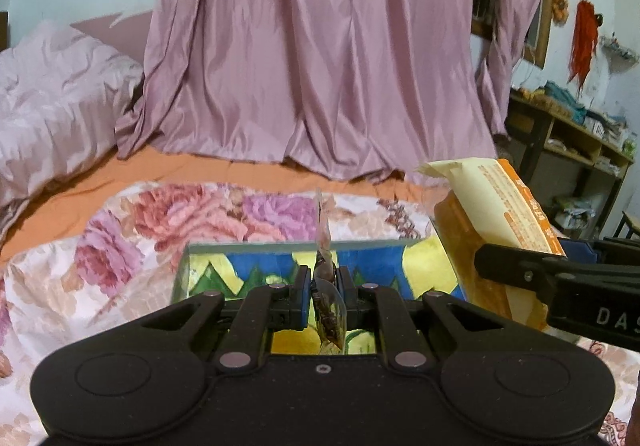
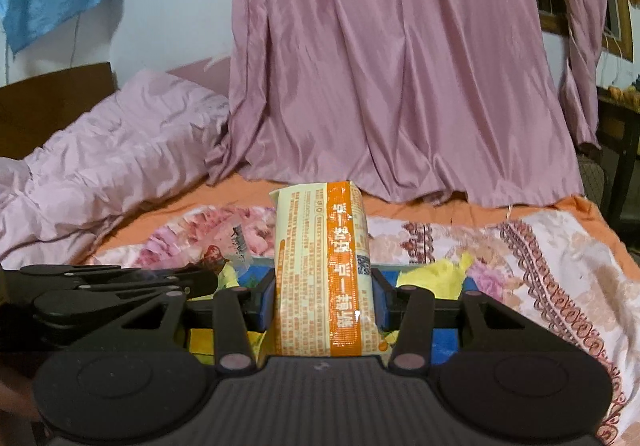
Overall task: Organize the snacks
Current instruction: 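Carry both held snacks over the grey tray and lower them inside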
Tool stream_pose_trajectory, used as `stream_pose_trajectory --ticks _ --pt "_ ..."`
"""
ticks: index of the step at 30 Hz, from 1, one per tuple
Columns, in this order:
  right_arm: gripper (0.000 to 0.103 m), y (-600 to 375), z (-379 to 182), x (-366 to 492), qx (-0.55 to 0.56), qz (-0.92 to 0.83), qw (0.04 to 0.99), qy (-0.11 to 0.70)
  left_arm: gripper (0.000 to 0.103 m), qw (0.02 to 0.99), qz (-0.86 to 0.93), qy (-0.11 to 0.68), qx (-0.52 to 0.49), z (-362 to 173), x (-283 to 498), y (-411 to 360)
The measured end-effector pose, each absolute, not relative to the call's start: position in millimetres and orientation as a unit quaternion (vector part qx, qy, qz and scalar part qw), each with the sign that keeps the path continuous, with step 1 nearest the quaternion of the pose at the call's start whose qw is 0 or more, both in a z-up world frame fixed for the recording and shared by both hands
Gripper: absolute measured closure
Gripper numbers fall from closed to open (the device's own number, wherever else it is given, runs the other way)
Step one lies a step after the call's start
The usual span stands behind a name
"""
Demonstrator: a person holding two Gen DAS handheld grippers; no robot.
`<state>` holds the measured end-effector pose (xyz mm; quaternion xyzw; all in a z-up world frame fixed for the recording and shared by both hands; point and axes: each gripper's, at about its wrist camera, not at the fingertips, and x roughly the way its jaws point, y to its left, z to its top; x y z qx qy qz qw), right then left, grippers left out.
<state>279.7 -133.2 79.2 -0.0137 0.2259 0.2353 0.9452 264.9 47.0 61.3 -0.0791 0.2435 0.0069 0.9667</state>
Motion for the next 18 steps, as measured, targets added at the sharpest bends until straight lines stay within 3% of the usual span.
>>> stream_pose_trajectory --ticks 18 --pt "0.053 -126.8 18.4 323.3 -0.016 0.215 0.925 0.313 0.089 0.939 0.020 0.333 -0.081 6.4 295.8 53.1"
